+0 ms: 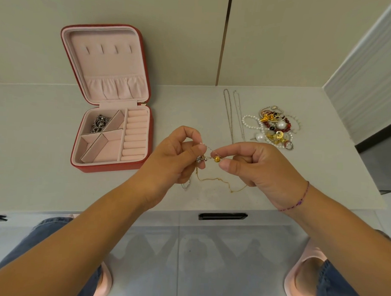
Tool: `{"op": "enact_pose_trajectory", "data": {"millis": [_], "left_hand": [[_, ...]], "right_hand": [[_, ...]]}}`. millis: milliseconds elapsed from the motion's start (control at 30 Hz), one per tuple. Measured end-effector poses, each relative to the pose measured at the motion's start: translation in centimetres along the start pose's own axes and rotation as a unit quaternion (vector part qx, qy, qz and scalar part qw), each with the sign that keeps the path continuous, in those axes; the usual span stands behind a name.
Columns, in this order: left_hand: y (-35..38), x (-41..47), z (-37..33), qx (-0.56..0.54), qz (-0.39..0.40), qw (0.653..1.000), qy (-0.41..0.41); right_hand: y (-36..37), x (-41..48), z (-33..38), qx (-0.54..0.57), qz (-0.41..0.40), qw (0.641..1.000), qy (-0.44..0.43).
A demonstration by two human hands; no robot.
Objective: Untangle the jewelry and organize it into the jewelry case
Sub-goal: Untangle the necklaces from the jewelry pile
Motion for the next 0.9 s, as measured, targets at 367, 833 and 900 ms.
{"op": "enact_pose_trajectory", "data": {"millis": [367, 833, 900], "left_hand": [[0.02, 0.03, 0.05, 0.034, -0.017, 0.999, 0.011], [0.44, -0.56, -0.13, 0.132, 0.018, 0.991, 0.024], [0.52, -0.63, -0.08, 0.143, 0.023, 0.989, 0.014]], "right_hand": [[-0.08, -0.04, -0.01, -0.018, -0.032, 0.999, -0.016], [-0.35, 0.14, -0.50, -0.039, -0.066, 0.996, -0.033], [-0.34, 0.04, -0.50, -0.047, -0.069, 0.996, -0.040]]}}
Point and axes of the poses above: each hand's wrist, its own x-axis towards the middle knuckle, its own y-axis out of the palm, z = x × y, the point moved 3 cm from there along x, towards the middle knuckle, and after that the axes turned 15 degrees about -x, right-handed, at the moved point
